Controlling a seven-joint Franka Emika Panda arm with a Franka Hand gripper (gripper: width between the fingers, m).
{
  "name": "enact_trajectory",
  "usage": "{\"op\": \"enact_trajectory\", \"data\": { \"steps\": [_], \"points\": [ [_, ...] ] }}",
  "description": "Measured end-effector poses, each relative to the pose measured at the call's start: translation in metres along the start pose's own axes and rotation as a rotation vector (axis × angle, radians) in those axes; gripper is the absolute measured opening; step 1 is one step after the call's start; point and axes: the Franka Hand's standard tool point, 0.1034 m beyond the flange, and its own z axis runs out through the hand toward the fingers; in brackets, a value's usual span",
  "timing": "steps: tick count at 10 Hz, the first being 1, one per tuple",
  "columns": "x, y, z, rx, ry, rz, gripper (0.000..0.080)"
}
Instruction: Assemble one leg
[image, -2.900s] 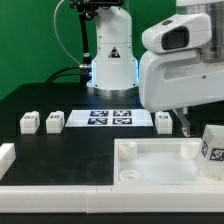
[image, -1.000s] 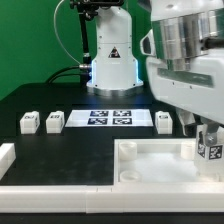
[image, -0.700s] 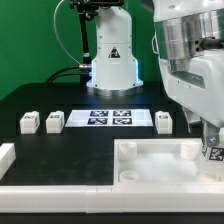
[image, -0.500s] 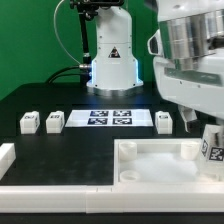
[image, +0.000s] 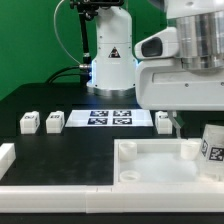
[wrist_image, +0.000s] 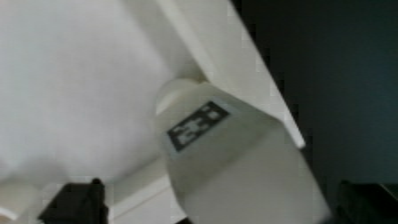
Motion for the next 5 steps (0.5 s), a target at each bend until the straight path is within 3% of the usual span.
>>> {"op": "enact_trajectory", "data": {
  "steps": [1,4,5],
  "points": [
    [-0.0002,0.0047,0.0052,-0.021,0.001,-0.188,0.0648],
    [-0.0009,0.0047,0.0063,-0.014,-0.001,-0.109,0.0636],
    [-0.0022,0.0025,0.0065,-0.002,-0.006,0.035,0.0467]
  ]
}}
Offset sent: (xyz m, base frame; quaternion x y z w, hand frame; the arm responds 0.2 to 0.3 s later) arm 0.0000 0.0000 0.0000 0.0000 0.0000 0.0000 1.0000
